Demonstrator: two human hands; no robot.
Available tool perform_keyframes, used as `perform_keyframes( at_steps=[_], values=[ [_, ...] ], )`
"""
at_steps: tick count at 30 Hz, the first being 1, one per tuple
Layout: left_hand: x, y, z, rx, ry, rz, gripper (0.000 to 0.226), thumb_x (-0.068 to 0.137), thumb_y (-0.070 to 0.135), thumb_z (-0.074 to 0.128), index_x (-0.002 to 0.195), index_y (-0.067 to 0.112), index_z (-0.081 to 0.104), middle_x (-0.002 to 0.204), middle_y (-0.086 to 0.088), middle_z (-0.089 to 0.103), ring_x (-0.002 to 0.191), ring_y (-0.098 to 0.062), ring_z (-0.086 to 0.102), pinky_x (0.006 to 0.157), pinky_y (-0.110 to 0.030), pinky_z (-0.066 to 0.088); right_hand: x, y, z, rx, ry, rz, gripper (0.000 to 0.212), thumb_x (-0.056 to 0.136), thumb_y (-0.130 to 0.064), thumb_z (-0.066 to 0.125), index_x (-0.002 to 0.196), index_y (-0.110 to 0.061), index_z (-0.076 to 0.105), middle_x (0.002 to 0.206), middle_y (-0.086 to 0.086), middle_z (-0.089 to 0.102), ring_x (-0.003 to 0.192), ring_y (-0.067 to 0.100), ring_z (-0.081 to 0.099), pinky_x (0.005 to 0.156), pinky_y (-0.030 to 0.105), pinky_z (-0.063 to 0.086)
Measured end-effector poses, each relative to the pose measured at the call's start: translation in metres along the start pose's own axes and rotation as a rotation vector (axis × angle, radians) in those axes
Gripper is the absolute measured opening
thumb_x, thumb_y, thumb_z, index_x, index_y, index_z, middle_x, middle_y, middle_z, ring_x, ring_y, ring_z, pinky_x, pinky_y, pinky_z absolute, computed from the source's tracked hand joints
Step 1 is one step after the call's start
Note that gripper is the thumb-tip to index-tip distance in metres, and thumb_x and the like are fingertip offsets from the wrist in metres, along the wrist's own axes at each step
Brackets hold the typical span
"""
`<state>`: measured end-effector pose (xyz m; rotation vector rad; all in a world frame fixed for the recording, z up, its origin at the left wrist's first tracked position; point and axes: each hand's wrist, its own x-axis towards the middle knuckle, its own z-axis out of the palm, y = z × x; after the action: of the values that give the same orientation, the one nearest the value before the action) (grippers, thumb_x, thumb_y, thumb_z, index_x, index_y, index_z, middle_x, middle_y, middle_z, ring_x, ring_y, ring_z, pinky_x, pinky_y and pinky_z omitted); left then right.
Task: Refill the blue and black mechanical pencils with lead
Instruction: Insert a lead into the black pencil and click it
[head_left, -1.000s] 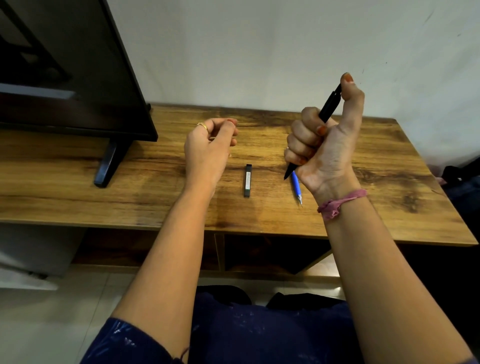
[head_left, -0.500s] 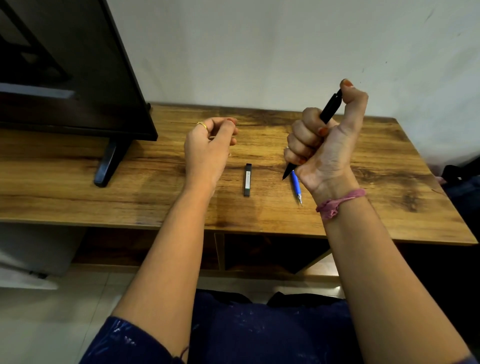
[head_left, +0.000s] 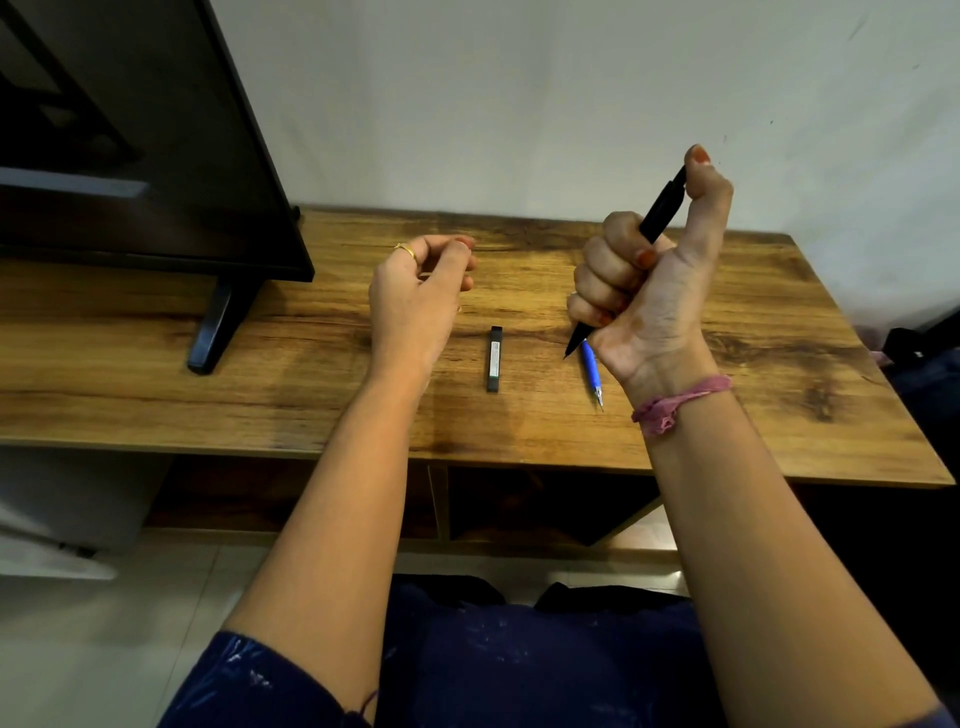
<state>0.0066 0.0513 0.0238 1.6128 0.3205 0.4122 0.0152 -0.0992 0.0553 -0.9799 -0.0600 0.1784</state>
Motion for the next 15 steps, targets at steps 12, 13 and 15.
perform_keyframes(
  at_steps=[12,13,15],
  values=[
    [0.0002,-0.0004,-0.0002,0.01,-0.011,-0.008,0.015,0.092,0.018,0.056,0.086,0.026,0.067,0.085,0.006,0.07,0.075,-0.004,0.063,0.079,-0.031,0.054,0.0063,0.0019,-0.0059,0.062,0.031,0.05,0.058,0.087,-0.072,0.033,0.054,-0.024,0.033,0.045,-0.01,0.023,0.042,0.01,0.012,0.04,0.024,0.012],
    [0.0,-0.0003,0.0,0.006,-0.01,-0.011,0.014,0.092,0.018,0.056,0.086,0.025,0.067,0.085,0.006,0.07,0.074,-0.004,0.063,0.079,-0.031,0.054,0.0071,0.0025,-0.0069,0.081,0.026,0.059,0.057,0.088,-0.07,0.032,0.056,-0.023,0.036,0.047,-0.01,0.023,0.044,0.009,0.013,0.04,0.024,0.013],
    [-0.0003,-0.0003,0.0001,0.001,-0.009,-0.016,0.014,0.092,0.018,0.056,0.086,0.025,0.067,0.086,0.005,0.07,0.074,-0.004,0.062,0.079,-0.031,0.054,0.0091,0.0038,-0.0092,0.117,0.018,0.07,0.049,0.09,-0.061,0.031,0.064,-0.021,0.043,0.051,-0.009,0.025,0.046,0.009,0.016,0.042,0.024,0.015]
  ],
)
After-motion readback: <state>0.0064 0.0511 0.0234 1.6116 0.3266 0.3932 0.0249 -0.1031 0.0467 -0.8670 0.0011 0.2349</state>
